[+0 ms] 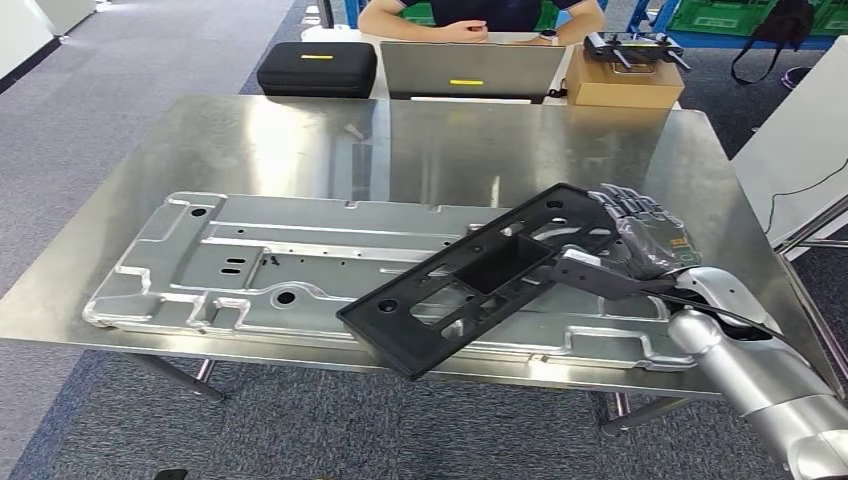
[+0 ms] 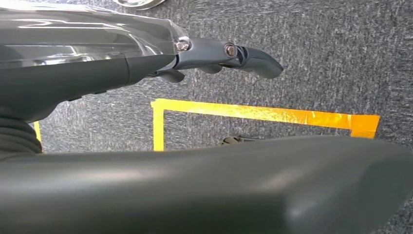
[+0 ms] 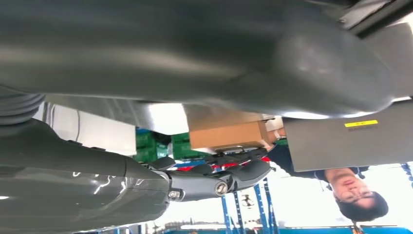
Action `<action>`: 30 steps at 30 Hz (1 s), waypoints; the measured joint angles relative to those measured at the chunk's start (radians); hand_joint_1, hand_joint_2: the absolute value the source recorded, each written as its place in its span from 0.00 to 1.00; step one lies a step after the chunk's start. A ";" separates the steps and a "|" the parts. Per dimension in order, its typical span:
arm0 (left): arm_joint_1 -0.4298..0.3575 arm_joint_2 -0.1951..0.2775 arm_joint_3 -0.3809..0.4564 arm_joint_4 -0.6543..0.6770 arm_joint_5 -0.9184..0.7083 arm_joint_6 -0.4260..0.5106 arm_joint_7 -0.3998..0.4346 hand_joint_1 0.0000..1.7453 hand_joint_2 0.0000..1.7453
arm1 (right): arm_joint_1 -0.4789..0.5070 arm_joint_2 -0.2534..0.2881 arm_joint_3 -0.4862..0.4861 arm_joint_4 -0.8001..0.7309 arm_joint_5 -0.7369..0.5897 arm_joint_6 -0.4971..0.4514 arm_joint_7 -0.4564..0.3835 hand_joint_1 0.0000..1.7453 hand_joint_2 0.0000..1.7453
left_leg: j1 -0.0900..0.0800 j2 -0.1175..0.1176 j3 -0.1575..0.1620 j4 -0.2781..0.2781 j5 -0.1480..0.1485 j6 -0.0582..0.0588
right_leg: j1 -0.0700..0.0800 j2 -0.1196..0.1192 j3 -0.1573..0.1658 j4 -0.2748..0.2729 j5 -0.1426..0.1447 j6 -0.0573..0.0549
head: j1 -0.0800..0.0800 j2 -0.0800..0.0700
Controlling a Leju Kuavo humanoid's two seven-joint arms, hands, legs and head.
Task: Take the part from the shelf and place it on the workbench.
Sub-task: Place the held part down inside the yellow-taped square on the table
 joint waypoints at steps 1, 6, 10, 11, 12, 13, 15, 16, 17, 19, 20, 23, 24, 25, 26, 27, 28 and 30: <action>-0.001 0.000 0.000 0.000 0.000 0.000 0.000 0.00 0.00 | -0.002 0.002 0.005 -0.001 0.014 0.001 0.005 0.00 0.00 | 0.000 0.000 0.000 0.000 0.000 0.000 | 0.000 0.000 0.000 0.000 0.000 0.000 | 0.000 0.000; -0.010 0.000 0.000 0.000 -0.001 -0.001 0.002 0.00 0.00 | -0.016 0.016 0.030 -0.004 0.043 0.005 0.020 0.00 0.00 | 0.000 0.000 0.000 0.000 0.000 0.000 | 0.000 0.000 0.000 0.000 0.000 0.000 | 0.000 0.000; -0.011 0.000 0.000 0.000 -0.001 -0.003 0.003 0.00 0.00 | -0.023 0.021 0.043 -0.007 0.039 -0.004 0.025 0.00 0.00 | 0.000 0.000 0.000 0.000 0.000 0.000 | 0.000 0.000 0.000 0.000 0.000 0.000 | 0.000 0.000; -0.011 0.000 0.000 0.000 -0.001 -0.003 0.003 0.00 0.00 | -0.023 0.022 0.045 -0.009 0.028 -0.011 0.022 0.00 0.00 | 0.000 0.000 0.000 0.000 0.000 0.000 | 0.000 0.000 0.000 0.000 0.000 0.000 | 0.000 0.000; -0.011 0.000 0.000 0.000 -0.001 -0.002 0.002 0.00 0.00 | -0.021 0.023 0.045 -0.012 0.006 -0.018 0.012 0.00 0.00 | 0.000 0.000 0.000 0.000 0.000 0.000 | 0.000 0.000 0.000 0.000 0.000 0.000 | 0.000 0.000; -0.011 0.000 0.000 0.000 -0.001 -0.001 0.000 0.00 0.00 | -0.016 0.025 0.042 -0.018 -0.033 -0.024 -0.005 0.00 0.00 | 0.000 0.000 0.000 0.000 0.000 0.000 | 0.000 0.000 0.000 0.000 0.000 0.000 | 0.000 0.000; -0.011 0.000 0.000 0.000 0.000 -0.001 -0.009 0.00 0.00 | 0.008 0.033 0.021 -0.043 -0.156 -0.030 -0.067 0.00 0.00 | 0.000 0.000 0.000 0.000 0.000 0.000 | 0.000 0.000 0.000 0.000 0.000 0.000 | 0.000 0.000; -0.011 0.000 0.000 0.000 0.001 -0.003 -0.015 0.00 0.00 | 0.026 0.039 0.004 -0.062 -0.231 -0.027 -0.106 0.00 0.00 | 0.000 0.000 0.000 0.000 0.000 0.000 | 0.000 0.000 0.000 0.000 0.000 0.000 | 0.000 0.000; -0.011 0.000 0.000 0.000 0.002 -0.005 -0.021 0.00 0.00 | 0.046 0.046 -0.014 -0.083 -0.300 -0.022 -0.144 0.00 0.00 | 0.000 0.000 0.000 0.000 0.000 0.000 | 0.000 -0.001 0.000 0.000 0.000 0.000 | 0.000 0.000; -0.011 0.000 0.000 0.000 0.003 -0.009 -0.027 0.00 0.00 | 0.083 0.056 -0.049 -0.124 -0.390 -0.012 -0.196 0.00 0.00 | 0.000 0.000 0.000 0.000 0.000 0.000 | 0.000 0.000 0.000 0.000 0.000 0.000 | 0.000 0.000; -0.011 0.000 0.000 0.000 0.003 -0.010 -0.030 0.00 0.00 | 0.097 0.060 -0.064 -0.141 -0.414 -0.006 -0.209 0.00 0.00 | 0.000 0.000 0.000 0.000 0.000 0.000 | 0.000 0.000 0.000 0.000 0.000 0.000 | 0.000 0.000; -0.013 0.000 0.000 0.000 0.008 -0.017 -0.039 0.00 0.00 | 0.136 0.074 -0.104 -0.194 -0.506 0.033 -0.261 0.00 0.00 | 0.000 0.000 0.000 0.000 0.000 0.000 | 0.000 0.000 0.000 0.000 0.000 0.000 | 0.000 0.000; -0.013 0.000 0.000 0.000 0.010 -0.020 -0.044 0.00 0.00 | 0.153 0.081 -0.122 -0.221 -0.557 0.056 -0.288 0.00 0.00 | 0.000 0.000 0.000 0.000 0.000 0.000 | 0.000 0.000 0.000 0.000 0.000 0.000 | 0.000 0.000; -0.013 0.000 0.000 0.000 0.012 -0.023 -0.048 0.00 0.00 | 0.170 0.089 -0.141 -0.252 -0.609 0.082 -0.314 0.00 0.00 | 0.000 0.000 0.000 0.000 0.000 0.000 | 0.000 -0.001 0.000 0.000 0.000 0.000 | 0.000 0.000; -0.013 0.000 0.000 0.000 0.015 -0.025 -0.050 0.00 0.00 | 0.186 0.096 -0.160 -0.286 -0.659 0.110 -0.335 0.00 0.00 | 0.000 0.000 0.000 0.000 0.000 0.000 | 0.000 -0.001 0.000 0.000 0.000 0.000 | 0.000 0.000; -0.013 0.000 0.000 0.000 0.017 -0.026 -0.052 0.00 0.00 | 0.200 0.103 -0.179 -0.318 -0.702 0.137 -0.351 0.00 0.00 | 0.000 0.000 0.000 0.000 0.000 0.000 | 0.000 -0.001 0.000 0.000 0.000 0.000 | 0.000 0.000; -0.014 0.000 0.000 0.000 0.020 -0.028 -0.054 0.00 0.00 | 0.211 0.110 -0.197 -0.351 -0.742 0.166 -0.362 0.00 0.00 | 0.000 0.000 0.000 0.000 0.000 0.000 | 0.000 0.000 0.000 0.000 0.000 0.000 | 0.000 0.000; -0.015 0.000 0.000 0.000 0.025 -0.031 -0.055 0.00 0.00 | 0.233 0.122 -0.230 -0.420 -0.814 0.232 -0.376 0.00 0.00 | 0.000 0.000 0.000 0.000 0.000 0.000 | 0.000 0.000 0.000 0.000 0.000 0.000 | 0.000 0.000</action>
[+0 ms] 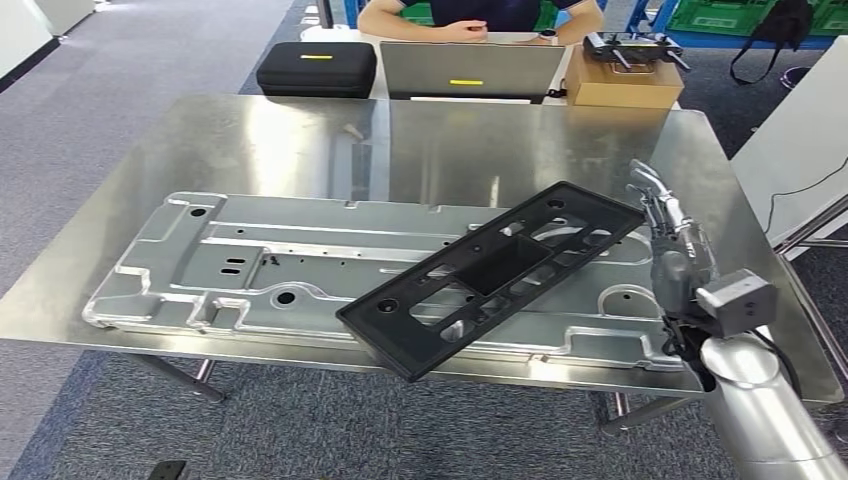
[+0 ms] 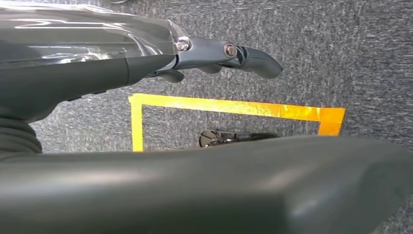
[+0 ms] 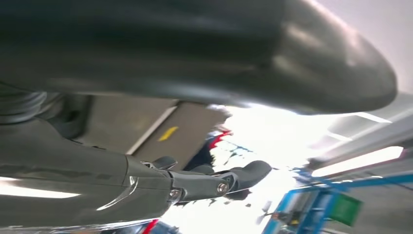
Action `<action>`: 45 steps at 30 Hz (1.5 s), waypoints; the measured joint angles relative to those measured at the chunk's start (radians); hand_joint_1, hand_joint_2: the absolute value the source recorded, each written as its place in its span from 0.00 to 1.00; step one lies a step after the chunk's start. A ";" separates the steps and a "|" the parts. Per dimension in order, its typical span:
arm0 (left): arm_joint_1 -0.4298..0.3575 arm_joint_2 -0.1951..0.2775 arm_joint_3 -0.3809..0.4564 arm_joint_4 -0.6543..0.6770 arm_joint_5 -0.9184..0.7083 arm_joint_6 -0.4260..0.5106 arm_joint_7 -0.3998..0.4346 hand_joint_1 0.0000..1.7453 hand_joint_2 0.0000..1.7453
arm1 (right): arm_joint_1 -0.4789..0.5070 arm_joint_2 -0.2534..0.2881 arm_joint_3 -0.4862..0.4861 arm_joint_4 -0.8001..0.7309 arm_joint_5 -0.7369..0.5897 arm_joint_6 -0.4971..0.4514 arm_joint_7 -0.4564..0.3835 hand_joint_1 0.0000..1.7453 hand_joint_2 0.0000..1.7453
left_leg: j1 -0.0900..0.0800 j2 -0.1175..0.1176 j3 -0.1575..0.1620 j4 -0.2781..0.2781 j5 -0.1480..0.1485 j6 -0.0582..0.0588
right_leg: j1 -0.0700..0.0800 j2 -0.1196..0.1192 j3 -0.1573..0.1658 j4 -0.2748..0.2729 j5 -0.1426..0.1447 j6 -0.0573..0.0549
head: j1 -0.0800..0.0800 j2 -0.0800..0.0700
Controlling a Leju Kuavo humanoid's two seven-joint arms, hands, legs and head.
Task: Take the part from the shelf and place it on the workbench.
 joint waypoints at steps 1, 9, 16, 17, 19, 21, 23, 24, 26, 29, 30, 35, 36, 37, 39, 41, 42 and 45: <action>0.000 0.000 0.000 0.000 0.003 -0.003 0.000 0.00 0.00 | 0.012 0.007 -0.016 -0.038 -0.035 0.036 -0.007 0.00 0.00 | 0.000 0.000 0.000 0.000 0.000 0.000 | 0.000 0.000 0.000 0.000 0.000 0.000 | 0.000 0.000; 0.002 0.002 0.005 0.000 0.038 -0.028 -0.001 0.00 0.00 | 0.090 0.058 -0.102 -0.307 -0.203 0.227 -0.069 0.00 0.00 | 0.000 0.000 0.000 0.000 0.000 0.000 | 0.000 0.000 0.000 0.000 0.000 0.000 | 0.000 0.000; 0.012 0.004 0.032 0.000 0.077 -0.059 -0.004 0.00 0.00 | 0.120 0.080 -0.121 -0.426 -0.220 0.286 -0.076 0.00 0.00 | -0.002 0.000 -0.001 0.005 -0.003 0.005 | -0.004 0.000 0.001 -0.002 0.002 0.003 | 0.000 0.000; 0.014 0.005 0.034 0.000 0.079 -0.059 -0.004 0.00 0.00 | 0.122 0.081 -0.121 -0.434 -0.222 0.292 -0.076 0.00 0.00 | -0.003 0.000 -0.001 0.006 -0.004 0.008 | -0.005 0.000 0.001 -0.002 0.002 0.004 | 0.000 0.000; 0.018 0.007 0.037 0.000 0.081 -0.055 -0.003 0.00 0.00 | 0.124 0.083 -0.122 -0.448 -0.230 0.302 -0.076 0.00 0.00 | -0.005 0.000 -0.001 0.007 -0.003 0.011 | -0.006 0.000 0.002 -0.005 0.005 0.008 | 0.000 0.000; 0.020 0.007 0.041 0.000 0.080 -0.049 0.000 0.00 0.00 | 0.126 0.084 -0.124 -0.460 -0.238 0.311 -0.076 0.00 0.00 | -0.003 0.003 0.005 -0.009 0.008 0.021 | -0.004 0.001 0.005 -0.007 0.004 0.016 | 0.000 0.000; 0.020 0.006 0.045 0.000 0.078 -0.043 0.003 0.00 0.00 | 0.129 0.085 -0.129 -0.467 -0.244 0.318 -0.076 0.00 0.00 | 0.004 0.008 0.013 -0.030 0.024 0.032 | -0.001 0.002 -0.009 0.032 -0.032 0.020 | 0.000 0.000; 0.021 0.006 0.045 0.000 0.077 -0.042 0.004 0.00 0.00 | 0.132 0.085 -0.132 -0.467 -0.246 0.321 -0.075 0.00 0.00 | 0.007 0.011 0.015 -0.035 0.028 0.035 | -0.002 0.001 -0.028 0.080 -0.065 0.021 | 0.000 0.000; 0.024 0.006 0.047 0.000 0.075 -0.040 0.006 0.00 0.00 | 0.142 0.085 -0.136 -0.468 -0.247 0.325 -0.075 0.00 0.00 | 0.009 0.014 0.013 -0.035 0.029 0.037 | -0.005 0.001 -0.072 0.193 -0.119 0.027 | 0.000 0.000; 0.027 0.006 0.048 0.000 0.072 -0.037 0.007 0.00 0.00 | 0.152 0.085 -0.136 -0.468 -0.248 0.330 -0.074 0.00 0.00 | 0.016 0.016 0.011 -0.027 0.025 0.030 | -0.013 -0.001 -0.051 0.178 -0.080 0.043 | 0.000 0.000; 0.027 0.006 0.048 0.000 0.071 -0.035 0.007 0.00 0.00 | 0.153 0.085 -0.137 -0.467 -0.248 0.332 -0.074 0.00 0.00 | 0.020 0.016 0.009 -0.020 0.020 0.022 | -0.017 -0.004 -0.017 0.116 -0.052 0.050 | 0.000 0.000; 0.029 0.011 0.048 0.000 0.062 -0.028 0.010 0.00 0.00 | 0.168 0.089 -0.139 -0.466 -0.250 0.338 -0.077 0.00 0.00 | 0.017 0.014 -0.002 0.008 0.008 -0.010 | -0.016 -0.001 0.035 0.010 -0.026 0.025 | 0.000 0.000; 0.029 0.011 0.048 0.000 0.061 -0.027 0.010 0.00 0.00 | 0.171 0.091 -0.139 -0.466 -0.250 0.339 -0.079 0.00 0.00 | 0.018 0.014 -0.004 0.011 0.004 -0.013 | -0.017 -0.001 0.033 0.009 -0.027 0.017 | 0.000 0.000; 0.029 0.011 0.048 0.000 0.060 -0.027 0.010 0.00 0.00 | 0.173 0.093 -0.139 -0.466 -0.250 0.340 -0.081 0.00 0.00 | 0.020 0.014 -0.009 0.022 -0.009 -0.017 | -0.017 -0.002 0.029 0.009 -0.025 0.010 | 0.000 0.000; 0.029 0.011 0.047 0.000 0.058 -0.026 0.010 0.00 0.00 | 0.176 0.098 -0.139 -0.466 -0.250 0.340 -0.085 0.00 0.00 | 0.021 0.014 -0.039 0.098 -0.070 -0.025 | -0.016 -0.003 0.019 0.009 -0.018 -0.002 | 0.000 0.000; 0.030 0.011 0.047 0.000 0.054 -0.025 0.009 0.00 0.00 | 0.179 0.103 -0.139 -0.466 -0.250 0.340 -0.087 0.00 0.00 | 0.021 0.014 -0.084 0.223 -0.140 -0.027 | -0.011 -0.006 0.008 0.009 -0.011 -0.012 | 0.000 0.000; 0.030 0.011 0.047 0.000 0.052 -0.023 0.009 0.00 0.00 | 0.182 0.105 -0.139 -0.466 -0.250 0.340 -0.088 0.00 0.00 | 0.020 0.014 -0.096 0.265 -0.154 -0.025 | -0.007 -0.007 0.003 0.009 -0.007 -0.016 | 0.000 0.000; 0.031 0.013 0.047 0.000 0.050 -0.019 0.013 0.00 0.00 | 0.191 0.113 -0.139 -0.470 -0.246 0.343 -0.099 0.00 0.00 | 0.008 0.012 -0.034 0.183 -0.095 0.003 | 0.006 -0.008 -0.004 0.009 0.001 -0.022 | 0.000 0.000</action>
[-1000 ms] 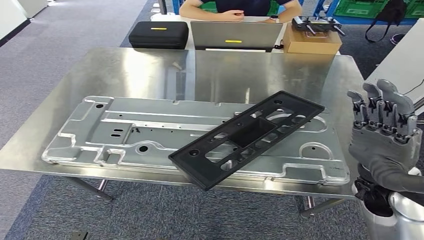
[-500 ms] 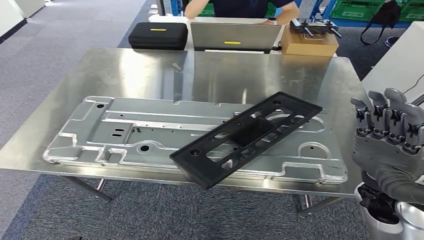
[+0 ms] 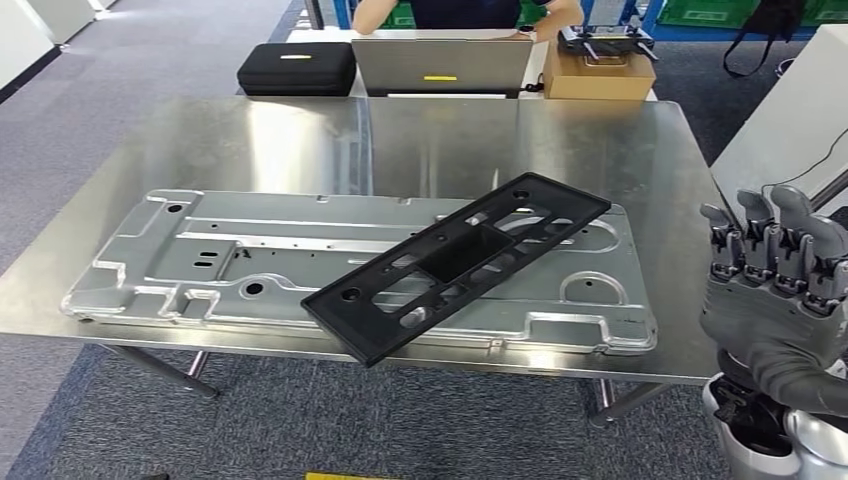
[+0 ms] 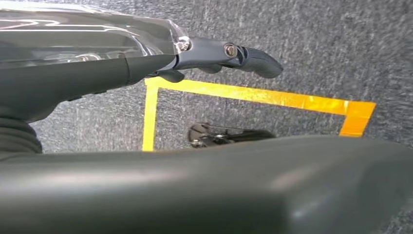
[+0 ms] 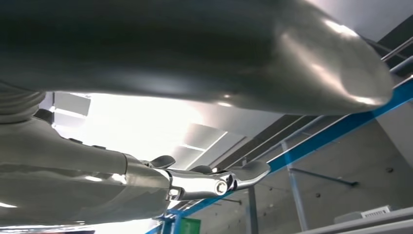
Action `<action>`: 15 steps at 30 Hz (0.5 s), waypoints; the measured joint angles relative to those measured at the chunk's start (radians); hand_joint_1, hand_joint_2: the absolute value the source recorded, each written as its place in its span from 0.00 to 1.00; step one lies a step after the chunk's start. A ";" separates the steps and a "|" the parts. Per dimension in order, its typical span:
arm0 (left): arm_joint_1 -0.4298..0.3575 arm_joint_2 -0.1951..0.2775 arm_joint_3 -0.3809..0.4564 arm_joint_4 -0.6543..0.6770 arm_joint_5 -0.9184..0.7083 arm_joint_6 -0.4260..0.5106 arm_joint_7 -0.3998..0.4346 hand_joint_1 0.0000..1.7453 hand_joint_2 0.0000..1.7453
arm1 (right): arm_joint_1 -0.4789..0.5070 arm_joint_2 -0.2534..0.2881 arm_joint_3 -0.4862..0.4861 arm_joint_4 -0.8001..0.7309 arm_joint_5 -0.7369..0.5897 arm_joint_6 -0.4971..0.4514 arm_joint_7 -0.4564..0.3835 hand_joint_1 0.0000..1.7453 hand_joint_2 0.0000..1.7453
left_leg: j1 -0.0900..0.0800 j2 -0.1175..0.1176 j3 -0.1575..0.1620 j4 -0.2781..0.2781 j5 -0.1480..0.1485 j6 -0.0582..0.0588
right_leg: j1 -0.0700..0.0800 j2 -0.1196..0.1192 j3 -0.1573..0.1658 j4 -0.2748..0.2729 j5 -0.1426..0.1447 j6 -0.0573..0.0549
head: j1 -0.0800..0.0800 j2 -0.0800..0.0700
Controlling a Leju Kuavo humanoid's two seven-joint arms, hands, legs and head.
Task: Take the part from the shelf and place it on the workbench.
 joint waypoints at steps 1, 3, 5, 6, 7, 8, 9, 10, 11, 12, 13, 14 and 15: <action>0.000 0.004 0.000 0.000 0.000 0.001 0.002 0.00 0.00 | 0.003 0.004 0.001 -0.005 0.004 0.001 -0.005 0.00 0.00 | -0.008 -0.002 0.040 -0.070 0.026 0.018 | 0.004 -0.001 -0.001 0.000 0.003 0.000 | 0.000 0.000; 0.001 0.011 0.000 0.000 0.002 0.003 0.004 0.00 0.00 | 0.010 0.015 0.005 -0.018 0.019 0.001 -0.014 0.00 0.00 | -0.022 -0.006 0.092 -0.167 0.054 0.041 | 0.006 -0.001 -0.003 0.000 0.010 0.004 | 0.000 0.000; 0.004 0.019 0.000 0.000 0.006 0.005 0.005 0.00 0.00 | 0.014 0.026 0.018 -0.032 0.038 -0.004 -0.020 0.00 0.00 | -0.029 -0.006 0.098 -0.190 0.062 0.045 | 0.001 -0.001 -0.007 -0.002 0.020 0.016 | 0.000 0.000; 0.004 0.021 0.000 0.000 0.008 0.005 0.005 0.00 0.00 | 0.015 0.031 0.025 -0.040 0.046 -0.008 -0.021 0.00 0.00 | -0.028 -0.005 0.097 -0.199 0.070 0.047 | 0.000 -0.001 -0.010 -0.002 0.022 0.021 | 0.000 0.000; 0.003 0.023 0.000 0.000 0.009 0.004 0.005 0.00 0.00 | 0.016 0.034 0.032 -0.048 0.053 -0.012 -0.023 0.00 0.00 | -0.025 -0.004 0.095 -0.208 0.080 0.048 | 0.000 0.000 -0.014 0.003 0.013 0.026 | 0.000 0.000; 0.003 0.023 0.000 0.000 0.010 0.004 0.004 0.00 0.00 | 0.016 0.035 0.038 -0.055 0.057 -0.017 -0.025 0.00 0.00 | -0.021 -0.001 0.090 -0.217 0.091 0.049 | 0.001 0.002 -0.022 0.021 -0.008 0.029 | 0.000 0.000; 0.003 0.023 0.001 0.000 0.011 0.004 0.004 0.00 0.00 | 0.017 0.036 0.043 -0.059 0.059 -0.020 -0.027 0.00 0.00 | -0.016 0.001 0.084 -0.223 0.101 0.049 | 0.001 0.004 -0.035 0.056 -0.043 0.032 | 0.001 0.000; 0.004 0.024 0.001 0.000 0.011 0.004 0.004 0.00 0.00 | 0.019 0.037 0.049 -0.063 0.061 -0.024 -0.030 0.00 0.00 | -0.015 0.003 0.074 -0.223 0.108 0.049 | 0.000 0.005 -0.051 0.109 -0.086 0.036 | 0.001 0.000; 0.006 0.024 0.001 0.000 0.012 0.005 0.004 0.00 0.00 | 0.022 0.037 0.054 -0.065 0.062 -0.027 -0.033 0.00 0.00 | -0.014 0.004 0.064 -0.221 0.114 0.048 | -0.002 0.005 -0.067 0.170 -0.123 0.040 | 0.001 0.000; 0.007 0.024 0.001 0.000 0.012 0.005 0.004 0.00 0.00 | 0.025 0.037 0.058 -0.068 0.065 -0.030 -0.035 0.00 0.00 | -0.013 0.006 0.055 -0.219 0.119 0.045 | -0.004 0.005 -0.076 0.218 -0.144 0.045 | 0.001 0.000; 0.007 0.024 0.002 0.000 0.012 0.005 0.004 0.00 0.00 | 0.028 0.037 0.062 -0.070 0.066 -0.033 -0.038 0.00 0.00 | -0.012 0.007 0.045 -0.215 0.124 0.043 | -0.006 0.005 -0.071 0.241 -0.147 0.050 | 0.001 0.000; 0.007 0.024 0.002 0.000 0.012 0.005 0.004 0.00 0.00 | 0.029 0.037 0.066 -0.074 0.068 -0.036 -0.040 0.00 0.00 | -0.009 0.009 0.036 -0.210 0.127 0.040 | -0.007 0.004 -0.048 0.223 -0.131 0.055 | 0.001 0.000; 0.007 0.024 0.002 0.000 0.012 0.005 0.004 0.00 0.00 | 0.030 0.037 0.070 -0.077 0.068 -0.038 -0.040 0.00 0.00 | -0.006 0.010 0.028 -0.203 0.129 0.037 | -0.010 0.004 -0.007 0.167 -0.105 0.060 | 0.001 0.000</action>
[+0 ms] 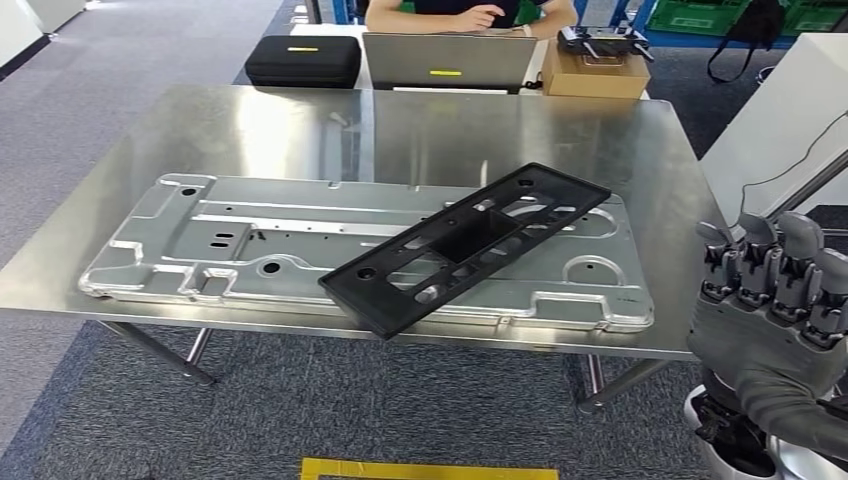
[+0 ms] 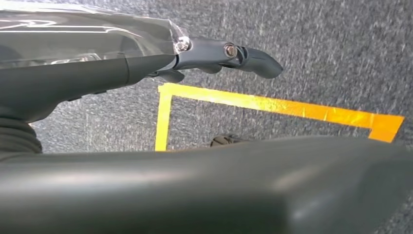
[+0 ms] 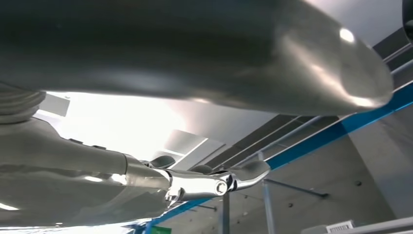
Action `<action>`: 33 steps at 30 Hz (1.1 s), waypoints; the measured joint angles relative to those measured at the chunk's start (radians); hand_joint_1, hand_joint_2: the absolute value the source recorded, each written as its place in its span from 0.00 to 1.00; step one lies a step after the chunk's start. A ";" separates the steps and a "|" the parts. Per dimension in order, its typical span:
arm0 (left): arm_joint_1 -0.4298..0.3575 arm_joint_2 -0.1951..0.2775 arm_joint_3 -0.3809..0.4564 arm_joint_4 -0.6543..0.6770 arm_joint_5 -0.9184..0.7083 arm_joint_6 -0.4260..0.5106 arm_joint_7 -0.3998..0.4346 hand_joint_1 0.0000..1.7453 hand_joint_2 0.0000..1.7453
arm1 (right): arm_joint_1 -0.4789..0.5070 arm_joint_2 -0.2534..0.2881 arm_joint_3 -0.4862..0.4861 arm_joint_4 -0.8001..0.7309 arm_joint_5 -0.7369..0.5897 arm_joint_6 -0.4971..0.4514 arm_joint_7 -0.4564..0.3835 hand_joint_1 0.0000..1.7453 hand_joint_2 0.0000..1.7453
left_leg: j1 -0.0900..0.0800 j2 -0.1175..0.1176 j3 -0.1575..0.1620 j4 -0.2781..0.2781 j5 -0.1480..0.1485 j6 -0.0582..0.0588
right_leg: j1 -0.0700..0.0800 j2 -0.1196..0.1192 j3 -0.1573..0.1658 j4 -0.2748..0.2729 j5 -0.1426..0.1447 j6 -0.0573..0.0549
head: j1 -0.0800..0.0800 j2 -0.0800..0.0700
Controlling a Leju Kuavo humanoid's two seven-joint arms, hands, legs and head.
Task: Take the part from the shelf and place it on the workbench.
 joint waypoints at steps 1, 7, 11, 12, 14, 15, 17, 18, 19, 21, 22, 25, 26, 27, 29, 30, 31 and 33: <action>0.000 0.000 0.000 0.000 0.000 0.000 0.000 0.00 0.00 | 0.000 0.000 0.004 -0.004 0.000 -0.002 -0.001 0.00 0.00 | 0.002 0.001 -0.008 0.008 0.001 -0.003 | -0.002 -0.001 0.047 -0.072 0.020 0.004 | 0.000 0.000; 0.000 0.003 0.000 0.000 -0.003 0.000 -0.003 0.00 0.00 | 0.002 0.000 0.017 -0.020 -0.001 -0.012 -0.003 0.00 0.00 | 0.001 -0.002 -0.038 0.040 0.006 -0.034 | -0.002 0.001 0.100 -0.195 0.053 -0.031 | -0.001 0.000; 0.000 0.004 0.000 0.000 -0.003 0.000 -0.004 0.00 0.00 | 0.003 0.000 0.027 -0.022 -0.001 -0.014 -0.003 0.00 0.00 | 0.009 -0.005 -0.091 0.207 -0.138 -0.057 | -0.003 -0.005 0.061 -0.196 0.083 -0.057 | -0.001 0.000; 0.000 0.005 0.000 0.000 -0.004 0.000 -0.004 0.00 0.00 | 0.003 0.000 0.028 -0.022 -0.001 -0.014 -0.003 0.00 0.00 | 0.010 -0.005 -0.102 0.261 -0.166 -0.059 | -0.002 -0.006 0.050 -0.196 0.091 -0.057 | -0.001 0.000; 0.001 0.005 0.000 0.000 -0.005 0.000 -0.003 0.00 0.00 | 0.004 0.000 0.031 -0.022 -0.002 -0.015 -0.003 0.00 0.00 | 0.011 -0.005 -0.083 0.284 -0.163 -0.057 | 0.000 -0.007 0.031 -0.195 0.106 -0.056 | -0.001 0.000; 0.001 0.005 0.000 0.000 -0.005 0.000 -0.002 0.00 0.00 | 0.004 0.000 0.032 -0.022 -0.002 -0.015 -0.003 0.00 0.00 | 0.010 -0.006 -0.047 0.239 -0.137 -0.052 | 0.002 -0.007 0.023 -0.195 0.113 -0.055 | -0.001 0.000; -0.001 0.007 0.000 0.000 -0.006 -0.001 -0.002 0.00 0.00 | 0.004 0.000 0.033 -0.024 -0.003 -0.016 -0.004 0.00 0.00 | 0.004 -0.008 0.054 0.089 -0.088 -0.034 | 0.005 -0.008 0.012 -0.195 0.125 -0.051 | -0.001 0.000; -0.001 0.008 0.000 0.000 -0.007 -0.001 -0.002 0.00 0.00 | 0.003 0.000 0.033 -0.025 -0.004 -0.017 -0.004 0.00 0.00 | 0.000 -0.010 0.091 0.028 -0.077 -0.027 | 0.006 -0.008 0.008 -0.195 0.132 -0.046 | -0.001 0.000; -0.002 0.009 0.000 0.000 -0.009 -0.001 -0.002 0.00 0.00 | 0.003 0.000 0.034 -0.026 -0.004 -0.018 -0.004 0.00 0.00 | -0.004 -0.012 0.112 -0.010 -0.075 -0.021 | 0.005 -0.009 0.005 -0.196 0.139 -0.041 | -0.001 0.000; -0.002 0.011 0.000 0.000 -0.013 -0.003 -0.002 0.00 0.00 | 0.001 0.000 0.034 -0.027 -0.006 -0.022 -0.003 0.00 0.00 | -0.009 -0.013 0.113 -0.029 -0.071 -0.017 | 0.003 -0.011 -0.001 -0.198 0.155 -0.028 | 0.000 0.000; -0.003 0.012 0.000 0.000 -0.015 -0.004 -0.003 0.00 0.00 | 0.000 0.000 0.035 -0.026 -0.007 -0.025 -0.002 0.00 0.00 | -0.009 -0.010 0.108 -0.034 -0.063 -0.015 | 0.002 -0.010 -0.007 -0.195 0.154 -0.022 | -0.001 0.000; -0.005 0.013 -0.001 0.000 -0.021 -0.009 -0.010 0.00 0.00 | -0.005 -0.003 0.031 -0.020 -0.017 -0.036 0.001 0.00 0.00 | -0.002 -0.001 0.076 -0.043 -0.030 -0.001 | 0.004 -0.004 -0.042 -0.109 0.058 -0.014 | 0.000 0.000; -0.006 0.013 -0.001 0.000 -0.023 -0.011 -0.013 0.00 0.00 | -0.006 -0.004 0.027 -0.016 -0.023 -0.039 0.001 0.00 0.00 | -0.003 -0.001 0.062 -0.040 -0.021 0.003 | 0.004 -0.003 -0.057 -0.049 0.012 -0.012 | 0.000 0.000; -0.006 0.013 -0.001 0.000 -0.023 -0.012 -0.014 0.00 0.00 | -0.005 -0.006 0.021 -0.011 -0.031 -0.040 0.001 0.00 0.00 | -0.004 0.000 0.048 -0.037 -0.013 0.004 | 0.004 -0.003 -0.069 0.010 -0.018 -0.010 | 0.000 0.000; -0.006 0.012 -0.001 0.000 -0.025 -0.012 -0.014 0.00 0.00 | -0.001 -0.009 0.007 -0.001 -0.047 -0.038 0.000 0.00 0.00 | -0.006 0.003 0.020 -0.026 0.001 0.003 | 0.004 -0.003 -0.058 0.066 -0.018 -0.006 | 0.000 0.000; -0.006 0.012 -0.001 0.000 -0.026 -0.012 -0.014 0.00 0.00 | 0.000 -0.010 -0.001 0.004 -0.053 -0.037 -0.001 0.00 0.00 | -0.006 0.003 0.006 -0.019 0.006 0.002 | 0.004 -0.003 -0.029 0.042 0.007 -0.005 | 0.000 0.000; -0.006 0.012 -0.002 0.000 -0.027 -0.012 -0.014 0.00 0.00 | 0.002 -0.011 -0.008 0.007 -0.059 -0.034 -0.002 0.00 0.00 | -0.005 0.004 -0.006 -0.010 0.010 0.000 | 0.004 -0.003 0.017 -0.016 0.034 -0.005 | 0.000 0.000; -0.006 0.012 -0.002 0.000 -0.030 -0.012 -0.014 0.00 0.00 | 0.004 -0.011 -0.023 0.012 -0.067 -0.028 -0.005 0.00 0.00 | -0.008 0.004 -0.028 0.011 0.013 -0.005 | 0.005 -0.004 0.106 -0.151 0.052 -0.010 | 0.000 0.000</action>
